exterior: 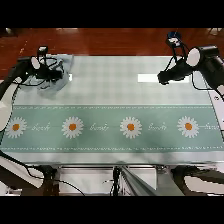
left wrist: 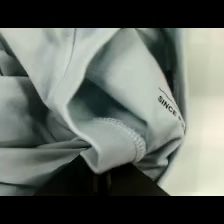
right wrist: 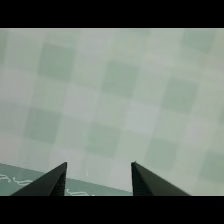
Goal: Fold the shirts.
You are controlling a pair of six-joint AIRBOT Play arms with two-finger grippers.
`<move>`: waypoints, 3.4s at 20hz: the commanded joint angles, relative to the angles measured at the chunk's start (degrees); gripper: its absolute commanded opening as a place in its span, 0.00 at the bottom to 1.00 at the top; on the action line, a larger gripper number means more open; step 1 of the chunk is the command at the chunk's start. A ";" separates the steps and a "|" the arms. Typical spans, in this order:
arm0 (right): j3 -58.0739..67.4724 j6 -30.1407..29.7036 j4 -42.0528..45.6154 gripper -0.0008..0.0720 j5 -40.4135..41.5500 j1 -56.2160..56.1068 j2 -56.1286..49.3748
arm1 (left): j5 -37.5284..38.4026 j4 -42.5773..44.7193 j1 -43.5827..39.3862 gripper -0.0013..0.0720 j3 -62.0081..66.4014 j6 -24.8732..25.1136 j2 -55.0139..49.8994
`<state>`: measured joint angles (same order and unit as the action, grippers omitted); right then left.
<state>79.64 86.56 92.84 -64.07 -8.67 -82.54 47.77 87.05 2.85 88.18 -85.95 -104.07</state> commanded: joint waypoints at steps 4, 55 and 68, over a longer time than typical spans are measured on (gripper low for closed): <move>-0.02 -0.02 0.11 0.66 -1.79 -0.02 -0.02 | 1.86 -0.57 -1.31 0.06 15.54 0.24 9.20; -12.41 -6.97 -7.52 0.77 -16.68 16.79 16.87 | 45.75 -29.18 2.97 1.00 9.97 8.70 13.57; -19.08 -13.20 -20.46 0.84 -8.44 16.79 16.87 | 30.25 -43.39 1.86 1.00 -11.72 23.78 4.92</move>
<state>60.86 74.06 75.90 -75.42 8.08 -65.65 80.97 47.53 5.74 77.71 -64.45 -96.47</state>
